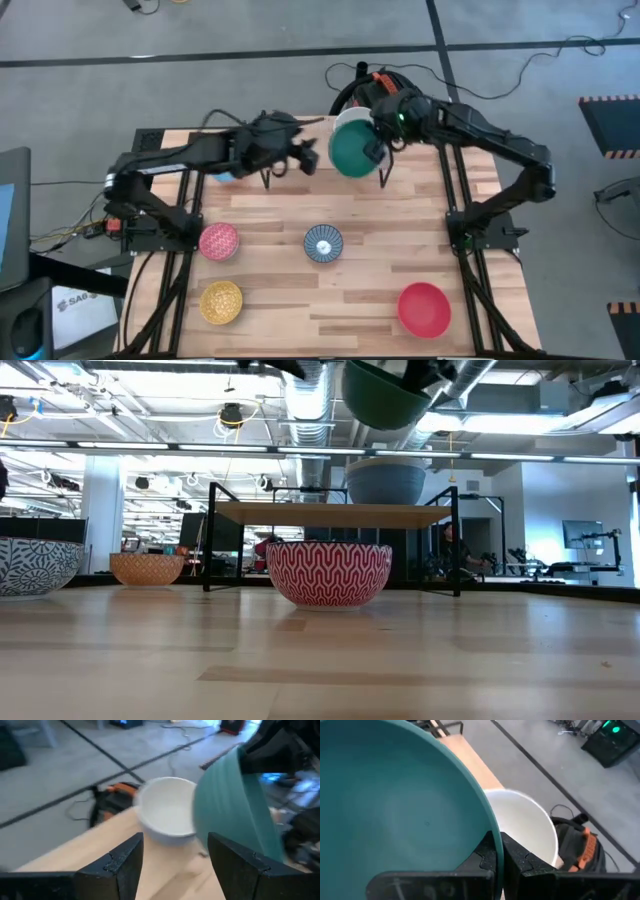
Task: Place and stack bowls onto a shelf
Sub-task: Stack the green bowl on top of the white bowl on the shelf
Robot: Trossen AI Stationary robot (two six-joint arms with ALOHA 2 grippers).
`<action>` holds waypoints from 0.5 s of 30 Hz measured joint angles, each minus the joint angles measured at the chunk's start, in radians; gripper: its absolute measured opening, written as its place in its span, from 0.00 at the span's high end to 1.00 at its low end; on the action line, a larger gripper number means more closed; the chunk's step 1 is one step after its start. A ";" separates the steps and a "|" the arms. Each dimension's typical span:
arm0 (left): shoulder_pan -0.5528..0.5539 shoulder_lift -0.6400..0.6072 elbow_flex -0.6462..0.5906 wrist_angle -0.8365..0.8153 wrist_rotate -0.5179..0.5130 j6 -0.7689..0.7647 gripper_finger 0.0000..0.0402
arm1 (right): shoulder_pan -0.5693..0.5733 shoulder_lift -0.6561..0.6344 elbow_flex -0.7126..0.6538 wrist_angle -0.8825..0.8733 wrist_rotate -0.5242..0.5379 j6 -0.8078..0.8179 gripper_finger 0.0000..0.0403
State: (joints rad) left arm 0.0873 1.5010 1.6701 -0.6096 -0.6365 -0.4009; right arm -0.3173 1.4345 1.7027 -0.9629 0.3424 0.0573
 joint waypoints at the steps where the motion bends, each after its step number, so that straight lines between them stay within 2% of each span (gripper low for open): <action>1: -0.008 -0.025 -0.010 -0.041 -0.025 -0.007 0.49 | -0.016 0.018 0.031 -0.011 -0.008 -0.003 0.93; 5: -0.047 -0.108 -0.097 -0.132 -0.100 -0.067 0.49 | -0.092 0.081 0.157 -0.031 -0.055 -0.034 0.93; 9: -0.076 -0.188 -0.256 -0.113 -0.120 -0.143 0.49 | -0.192 0.139 0.238 -0.091 -0.105 -0.028 0.93; 12: -0.087 -0.235 -0.384 -0.025 -0.094 -0.198 0.49 | -0.278 0.170 0.253 -0.143 -0.167 -0.013 0.93; 15: -0.089 -0.269 -0.493 0.104 -0.022 -0.214 0.49 | -0.373 0.213 0.254 -0.216 -0.256 0.000 0.93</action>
State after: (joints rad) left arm -0.0021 1.2317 1.1773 -0.5053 -0.6583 -0.6149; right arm -0.6905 1.6470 1.9563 -1.1794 0.0863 0.0571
